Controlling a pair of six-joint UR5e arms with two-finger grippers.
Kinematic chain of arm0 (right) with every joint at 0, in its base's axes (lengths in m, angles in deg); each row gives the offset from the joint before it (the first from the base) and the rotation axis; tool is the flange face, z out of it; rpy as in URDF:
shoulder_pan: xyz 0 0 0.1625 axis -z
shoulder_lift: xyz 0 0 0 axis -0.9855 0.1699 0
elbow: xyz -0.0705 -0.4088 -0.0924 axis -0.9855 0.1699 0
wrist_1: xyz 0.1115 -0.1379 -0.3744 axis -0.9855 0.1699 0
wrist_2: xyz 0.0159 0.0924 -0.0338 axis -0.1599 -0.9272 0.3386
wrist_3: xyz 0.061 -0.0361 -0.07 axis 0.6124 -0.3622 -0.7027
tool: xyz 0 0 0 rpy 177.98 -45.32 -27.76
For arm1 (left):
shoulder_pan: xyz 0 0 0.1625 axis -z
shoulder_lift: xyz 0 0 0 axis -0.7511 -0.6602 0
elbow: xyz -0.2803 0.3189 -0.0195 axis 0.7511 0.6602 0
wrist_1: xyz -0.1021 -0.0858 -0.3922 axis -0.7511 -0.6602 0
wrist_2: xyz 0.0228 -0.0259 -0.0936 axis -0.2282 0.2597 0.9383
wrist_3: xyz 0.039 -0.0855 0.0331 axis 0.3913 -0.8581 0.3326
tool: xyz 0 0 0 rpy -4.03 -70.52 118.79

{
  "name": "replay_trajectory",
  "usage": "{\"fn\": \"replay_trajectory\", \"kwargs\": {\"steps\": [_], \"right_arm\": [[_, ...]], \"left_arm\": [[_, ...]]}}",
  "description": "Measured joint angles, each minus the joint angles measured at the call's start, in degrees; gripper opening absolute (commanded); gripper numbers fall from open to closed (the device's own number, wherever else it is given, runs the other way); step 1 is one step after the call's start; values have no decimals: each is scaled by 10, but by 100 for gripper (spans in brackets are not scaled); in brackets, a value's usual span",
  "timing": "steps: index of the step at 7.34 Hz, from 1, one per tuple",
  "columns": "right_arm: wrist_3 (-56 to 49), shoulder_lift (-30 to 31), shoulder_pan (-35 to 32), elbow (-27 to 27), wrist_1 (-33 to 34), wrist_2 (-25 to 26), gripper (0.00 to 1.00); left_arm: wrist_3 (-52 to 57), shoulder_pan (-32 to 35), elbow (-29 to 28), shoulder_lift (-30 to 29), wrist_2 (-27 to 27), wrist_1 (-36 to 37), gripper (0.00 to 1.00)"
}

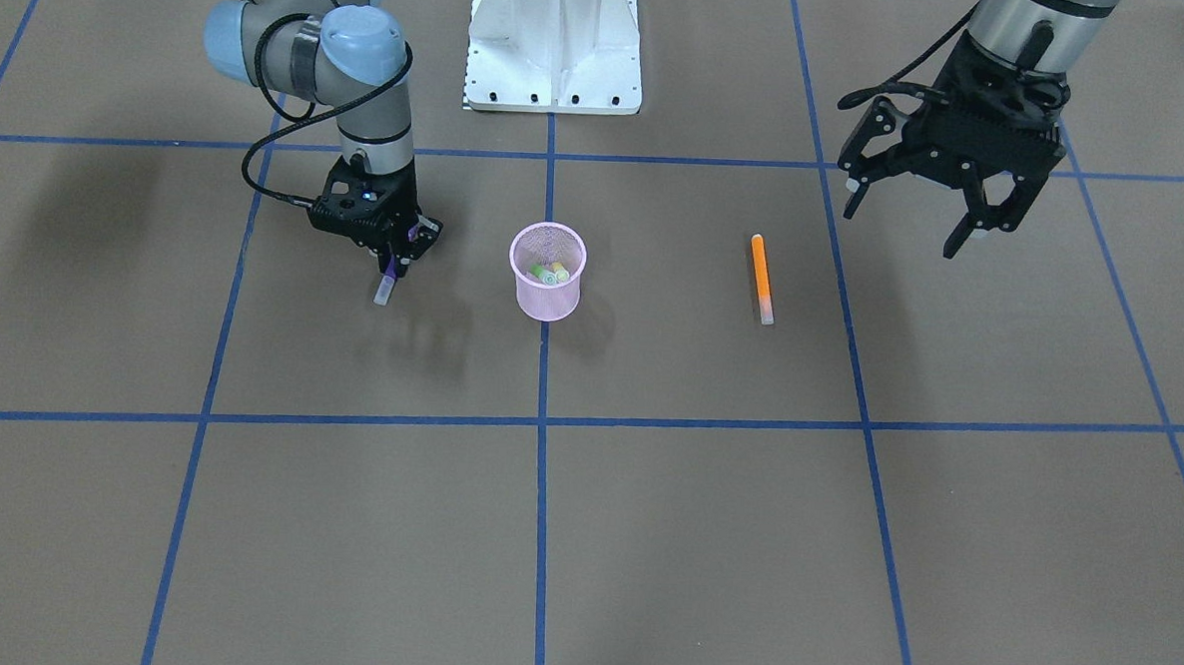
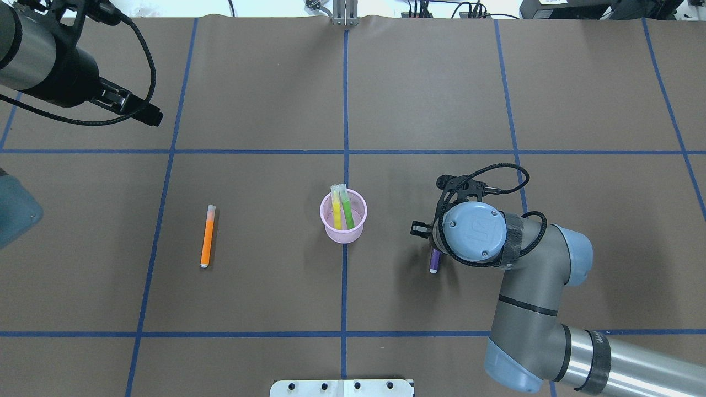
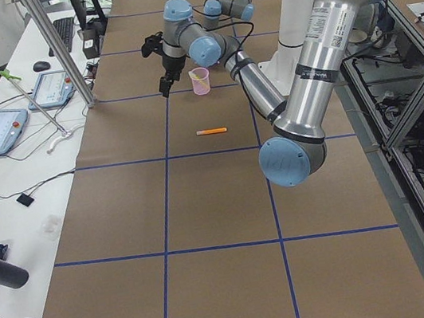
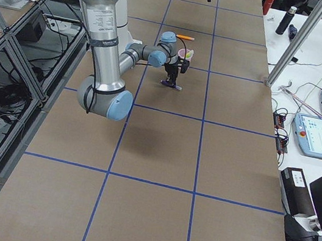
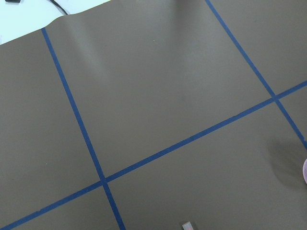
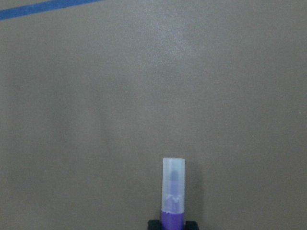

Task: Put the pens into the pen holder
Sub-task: 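Grasp the purple pen with the right gripper and lift it, then lower the purple pen into the pink cup and open the right gripper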

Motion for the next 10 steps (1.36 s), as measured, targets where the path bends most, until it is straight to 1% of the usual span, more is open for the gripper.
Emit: {"fn": "replay_trajectory", "kwargs": {"steps": [2,3,4,7,10], "right_arm": [[-9,-3,-19,-18,3,1,0],[-23,-7,-29,-33,6,12,0],[-31,-19,-37,-44,8,39,0],[-22,-84,-36,-52,20,169,0],[21,-133,0,-45,23,279,0]], "left_arm": [[0,-2,-4,0,0,0,100],[0,-3,-5,0,1,0,100],[0,-4,-8,0,1,0,100],[-1,-6,-26,-1,2,-2,100],[-2,-6,-52,-2,3,-17,100]]}}
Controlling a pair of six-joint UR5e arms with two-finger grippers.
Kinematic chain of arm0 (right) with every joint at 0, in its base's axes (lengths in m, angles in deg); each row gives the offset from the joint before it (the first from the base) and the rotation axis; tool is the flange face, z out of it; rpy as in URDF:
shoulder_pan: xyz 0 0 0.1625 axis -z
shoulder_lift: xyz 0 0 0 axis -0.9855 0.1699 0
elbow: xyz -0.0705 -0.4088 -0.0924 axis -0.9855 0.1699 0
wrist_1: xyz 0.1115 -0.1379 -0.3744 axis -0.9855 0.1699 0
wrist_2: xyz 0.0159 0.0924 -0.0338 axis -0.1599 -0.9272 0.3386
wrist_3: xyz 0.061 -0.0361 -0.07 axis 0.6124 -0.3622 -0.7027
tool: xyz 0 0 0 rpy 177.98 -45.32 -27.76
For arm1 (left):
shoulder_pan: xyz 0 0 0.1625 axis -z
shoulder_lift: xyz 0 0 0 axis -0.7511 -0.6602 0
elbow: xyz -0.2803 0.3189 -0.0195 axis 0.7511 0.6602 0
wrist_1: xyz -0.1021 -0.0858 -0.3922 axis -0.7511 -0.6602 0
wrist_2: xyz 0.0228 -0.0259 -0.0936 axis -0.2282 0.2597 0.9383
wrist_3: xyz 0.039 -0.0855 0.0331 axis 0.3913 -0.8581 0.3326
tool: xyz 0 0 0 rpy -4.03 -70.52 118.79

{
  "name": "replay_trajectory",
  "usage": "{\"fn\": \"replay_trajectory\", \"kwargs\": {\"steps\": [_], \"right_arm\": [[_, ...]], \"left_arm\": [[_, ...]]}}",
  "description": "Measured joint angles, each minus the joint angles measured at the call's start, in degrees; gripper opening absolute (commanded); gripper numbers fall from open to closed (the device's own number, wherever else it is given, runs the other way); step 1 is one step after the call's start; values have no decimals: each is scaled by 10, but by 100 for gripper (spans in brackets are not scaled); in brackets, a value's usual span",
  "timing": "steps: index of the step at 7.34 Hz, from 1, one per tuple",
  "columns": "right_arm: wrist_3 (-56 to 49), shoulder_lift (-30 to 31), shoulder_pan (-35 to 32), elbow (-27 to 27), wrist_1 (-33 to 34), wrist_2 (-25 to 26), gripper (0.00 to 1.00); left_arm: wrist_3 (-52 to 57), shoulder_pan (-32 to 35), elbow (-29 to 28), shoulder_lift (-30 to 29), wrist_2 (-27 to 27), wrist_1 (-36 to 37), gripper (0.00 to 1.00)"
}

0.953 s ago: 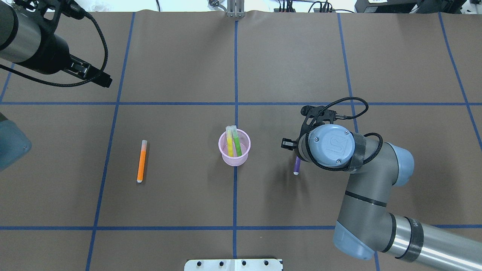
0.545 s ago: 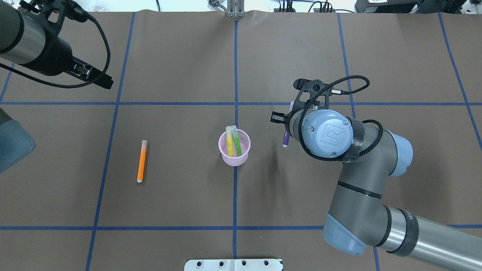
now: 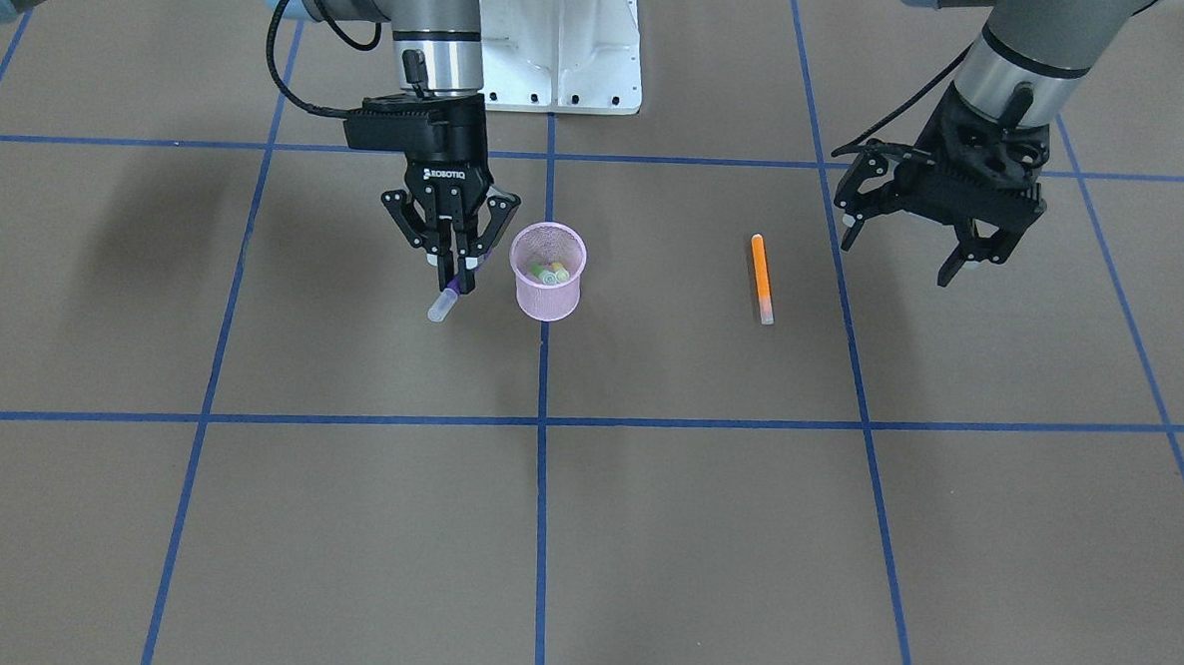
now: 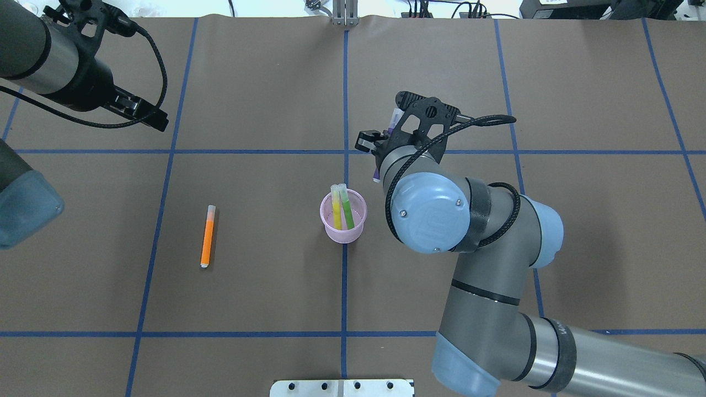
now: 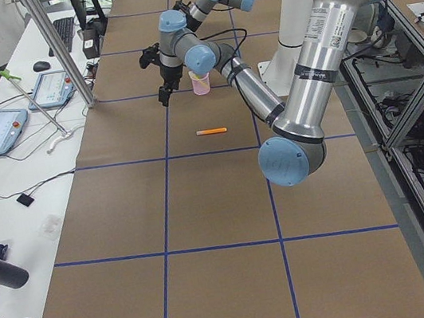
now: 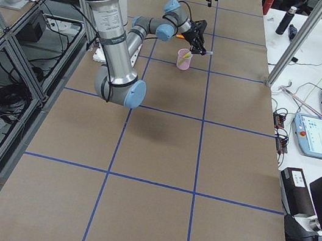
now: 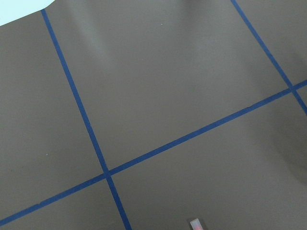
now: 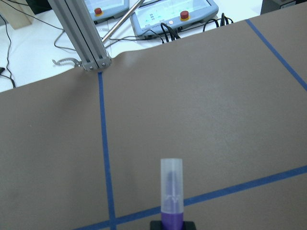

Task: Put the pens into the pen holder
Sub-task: 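Lower the purple pen into the pink cup and open the right gripper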

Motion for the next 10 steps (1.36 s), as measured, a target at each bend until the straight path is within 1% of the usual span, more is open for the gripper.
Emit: {"fn": "replay_trajectory", "kwargs": {"steps": [1,3,4,5,6,7,10], "right_arm": [[8,-11,18,7,0,35,0],[11,-19,53,27,0,86,0],[9,-20,65,38,-1,102,6],[6,-19,74,43,-1,109,52],[5,-18,81,45,-1,111,96],[5,-19,84,45,-1,112,98],[4,-21,84,39,0,107,99]], "left_arm": [[0,0,-12,0,0,-13,100],[-1,0,-23,1,0,-25,100],[-1,0,-24,1,0,-26,100],[-1,0,-25,1,0,-26,100],[-2,0,-25,1,0,-26,100],[-2,0,-25,1,0,-26,100],[-4,0,-24,1,0,-27,100]]}}
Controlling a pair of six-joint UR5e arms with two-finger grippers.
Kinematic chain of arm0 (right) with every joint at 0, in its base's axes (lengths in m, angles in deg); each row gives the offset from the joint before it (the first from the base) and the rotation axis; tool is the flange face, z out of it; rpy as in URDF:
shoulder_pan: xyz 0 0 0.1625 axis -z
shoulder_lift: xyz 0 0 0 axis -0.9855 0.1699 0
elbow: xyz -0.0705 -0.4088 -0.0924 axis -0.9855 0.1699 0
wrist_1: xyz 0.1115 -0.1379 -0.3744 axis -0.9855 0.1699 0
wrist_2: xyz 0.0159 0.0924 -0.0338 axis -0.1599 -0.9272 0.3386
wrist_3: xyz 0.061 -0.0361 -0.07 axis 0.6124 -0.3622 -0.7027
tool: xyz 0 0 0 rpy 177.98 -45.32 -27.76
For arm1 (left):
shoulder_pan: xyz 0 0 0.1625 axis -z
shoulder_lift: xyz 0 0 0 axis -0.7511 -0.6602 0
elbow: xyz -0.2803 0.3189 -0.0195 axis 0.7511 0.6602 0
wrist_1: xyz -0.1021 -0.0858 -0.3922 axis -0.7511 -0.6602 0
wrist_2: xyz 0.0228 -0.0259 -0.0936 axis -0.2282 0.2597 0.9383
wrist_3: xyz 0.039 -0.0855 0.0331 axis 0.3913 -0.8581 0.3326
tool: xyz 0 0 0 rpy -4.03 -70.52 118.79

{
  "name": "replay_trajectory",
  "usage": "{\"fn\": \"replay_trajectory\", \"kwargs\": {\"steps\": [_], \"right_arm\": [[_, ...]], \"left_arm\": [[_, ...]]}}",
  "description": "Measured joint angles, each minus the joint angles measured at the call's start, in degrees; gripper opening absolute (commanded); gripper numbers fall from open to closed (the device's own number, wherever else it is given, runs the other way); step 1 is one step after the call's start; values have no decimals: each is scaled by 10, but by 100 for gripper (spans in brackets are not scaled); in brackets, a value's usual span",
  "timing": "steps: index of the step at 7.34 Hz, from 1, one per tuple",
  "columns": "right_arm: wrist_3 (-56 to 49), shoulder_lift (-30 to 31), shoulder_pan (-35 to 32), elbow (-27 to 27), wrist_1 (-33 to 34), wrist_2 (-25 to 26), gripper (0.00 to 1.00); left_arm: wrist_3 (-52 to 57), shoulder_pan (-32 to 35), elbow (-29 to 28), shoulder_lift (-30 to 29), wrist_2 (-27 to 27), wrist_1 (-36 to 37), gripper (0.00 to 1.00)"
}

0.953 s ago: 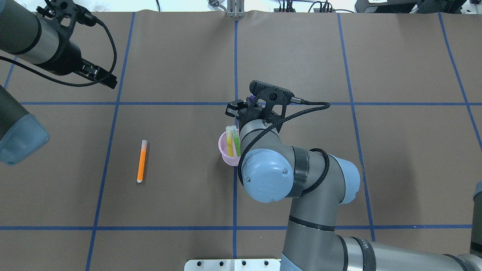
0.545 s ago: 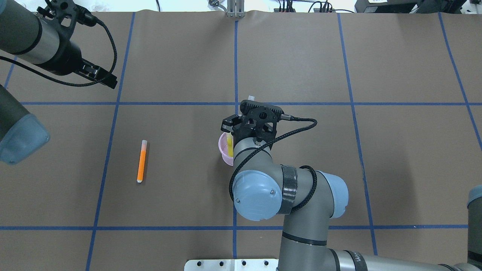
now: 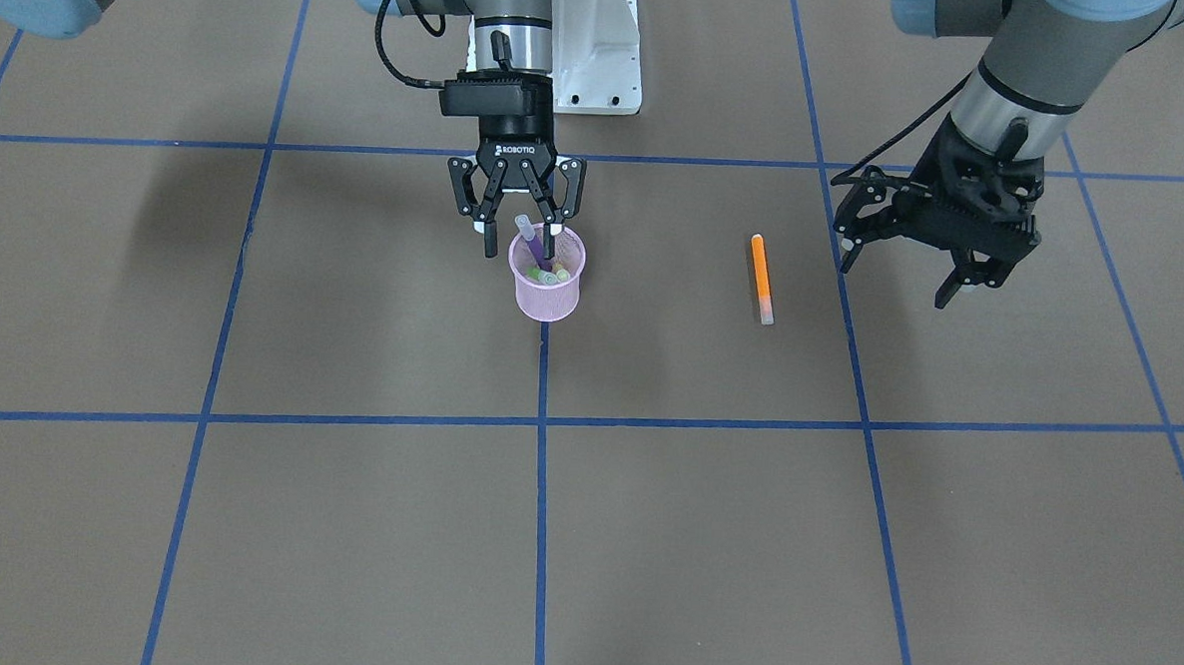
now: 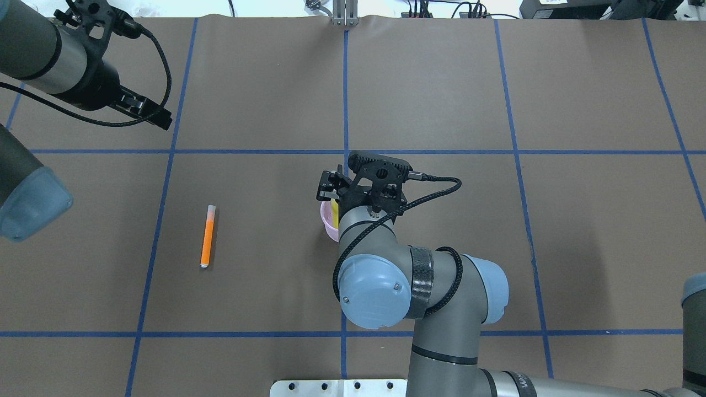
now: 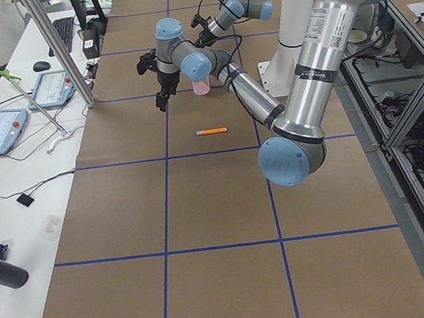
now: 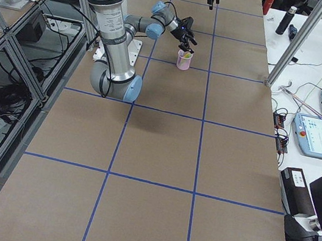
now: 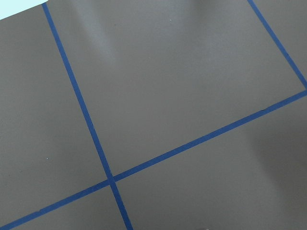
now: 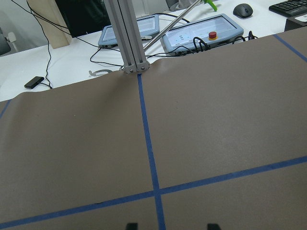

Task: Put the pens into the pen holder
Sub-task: 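Lower the purple pen into the pink cup and open the right gripper, then raise the right gripper away while the left gripper reaches the orange pen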

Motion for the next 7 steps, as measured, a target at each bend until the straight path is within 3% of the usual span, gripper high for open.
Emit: {"fn": "replay_trajectory", "kwargs": {"steps": [1,3,5,7], "right_arm": [[-1,-2,-10,-6,1,-20,99],[-10,-4,-68,-17,16,-131,99],[-64,-3,-165,-24,45,-312,99],[-147,3,-267,-25,72,-471,100]], "left_arm": [[-8,-1,0,-1,0,0,100],[-46,-28,0,-1,0,-1,100],[-117,-71,1,0,-2,-12,100],[-169,-110,0,12,-38,-17,100]]}}
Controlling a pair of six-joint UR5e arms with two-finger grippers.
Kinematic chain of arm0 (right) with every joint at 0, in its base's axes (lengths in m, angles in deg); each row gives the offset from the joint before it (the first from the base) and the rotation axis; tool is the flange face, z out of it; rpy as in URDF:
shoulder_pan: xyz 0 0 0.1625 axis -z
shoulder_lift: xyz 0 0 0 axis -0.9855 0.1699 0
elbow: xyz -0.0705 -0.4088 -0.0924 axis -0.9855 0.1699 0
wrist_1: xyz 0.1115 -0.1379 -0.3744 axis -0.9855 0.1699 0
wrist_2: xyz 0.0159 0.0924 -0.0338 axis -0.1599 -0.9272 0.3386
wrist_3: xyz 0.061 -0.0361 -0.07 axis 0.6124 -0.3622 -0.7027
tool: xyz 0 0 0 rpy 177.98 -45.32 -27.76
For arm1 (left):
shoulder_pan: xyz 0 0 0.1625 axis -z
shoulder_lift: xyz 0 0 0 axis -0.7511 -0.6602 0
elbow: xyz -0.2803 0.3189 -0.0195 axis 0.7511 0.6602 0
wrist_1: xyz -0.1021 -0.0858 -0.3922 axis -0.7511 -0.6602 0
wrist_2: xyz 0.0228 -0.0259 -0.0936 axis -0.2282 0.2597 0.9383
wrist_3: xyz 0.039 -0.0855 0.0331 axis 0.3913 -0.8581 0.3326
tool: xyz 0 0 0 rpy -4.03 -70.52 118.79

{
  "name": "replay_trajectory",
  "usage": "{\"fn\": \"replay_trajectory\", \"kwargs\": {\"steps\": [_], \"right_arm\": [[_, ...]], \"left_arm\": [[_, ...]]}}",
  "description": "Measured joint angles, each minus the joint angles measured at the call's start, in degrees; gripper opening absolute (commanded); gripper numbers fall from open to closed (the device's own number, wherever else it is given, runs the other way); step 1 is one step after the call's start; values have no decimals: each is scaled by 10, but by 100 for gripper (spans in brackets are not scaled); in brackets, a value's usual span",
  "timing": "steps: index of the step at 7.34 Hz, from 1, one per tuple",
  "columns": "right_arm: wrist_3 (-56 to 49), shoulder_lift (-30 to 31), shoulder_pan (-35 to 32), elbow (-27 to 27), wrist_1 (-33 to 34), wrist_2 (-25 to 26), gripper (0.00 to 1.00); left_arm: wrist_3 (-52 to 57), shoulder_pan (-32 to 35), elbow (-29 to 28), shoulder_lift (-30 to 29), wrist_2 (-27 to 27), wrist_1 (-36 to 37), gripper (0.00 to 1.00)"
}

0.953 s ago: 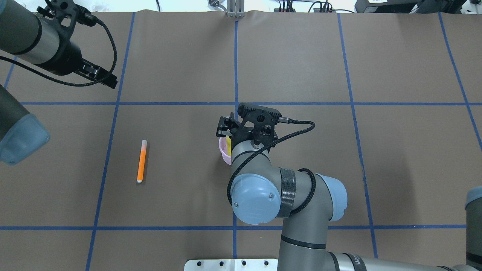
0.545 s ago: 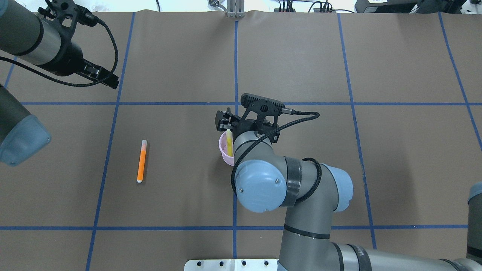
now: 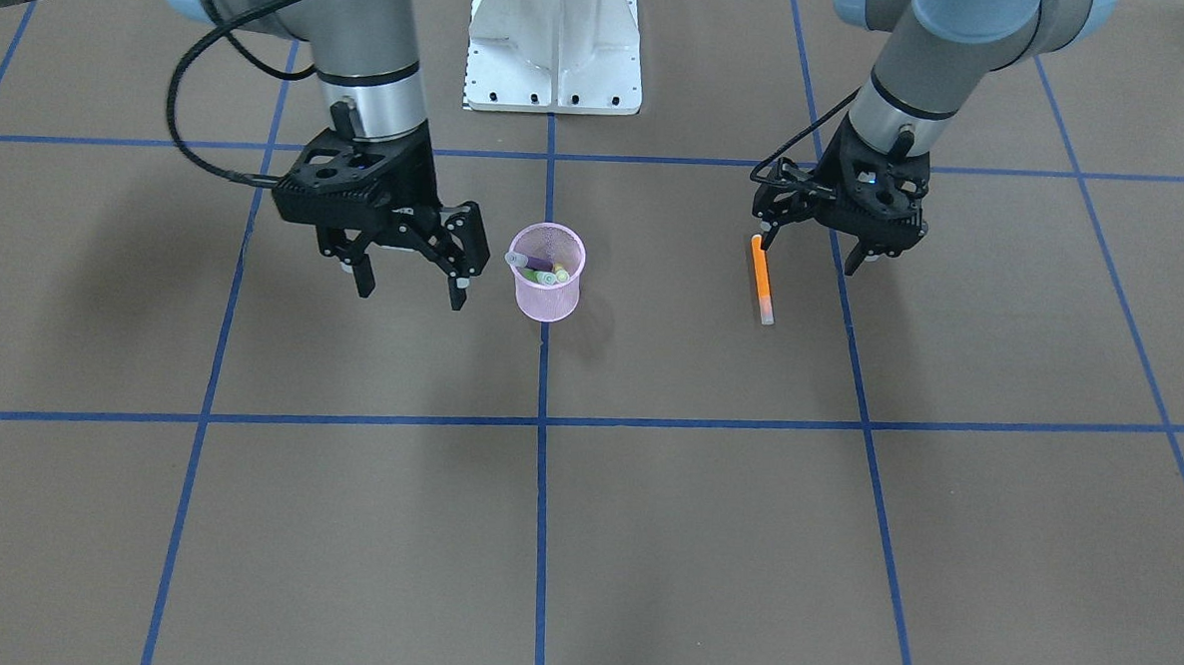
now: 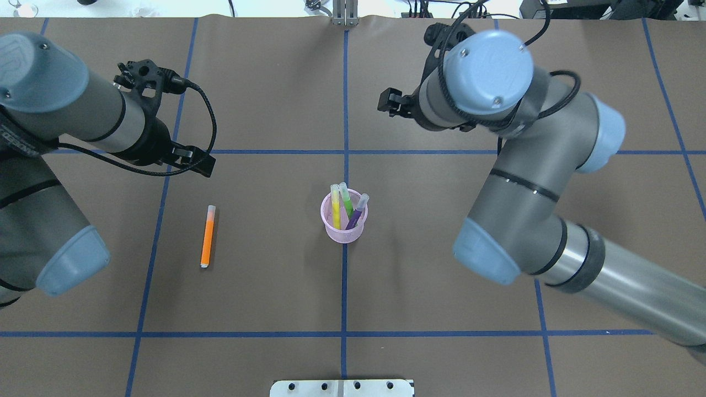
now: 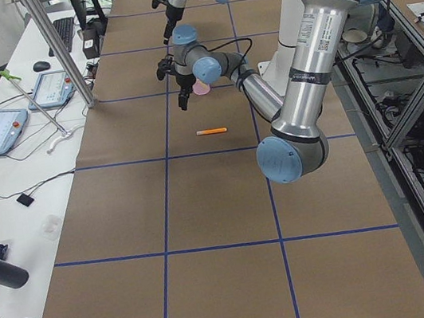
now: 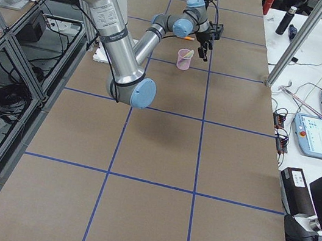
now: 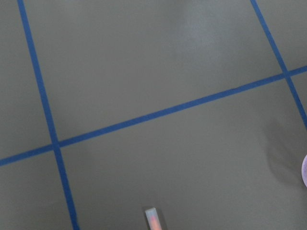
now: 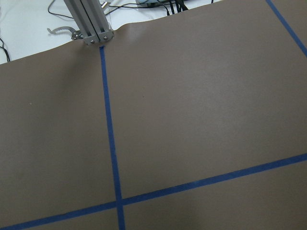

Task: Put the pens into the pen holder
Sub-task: 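Raise the right gripper away while the left gripper reaches the orange pen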

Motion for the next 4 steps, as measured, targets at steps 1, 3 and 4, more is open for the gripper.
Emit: {"fn": "replay_trajectory", "kwargs": {"steps": [1,3,4], "right_arm": [[-54,8,-51,0,13,-71,100],[-190,43,-145,0,23,-178,100],[-247,62,-178,-1,24,-210,100]], "left_arm": [[-34,-28,-1,6,-31,-1,100],[-81,-67,-9,9,-56,-1,100],[-95,-79,-21,7,-59,-2,99]]}}
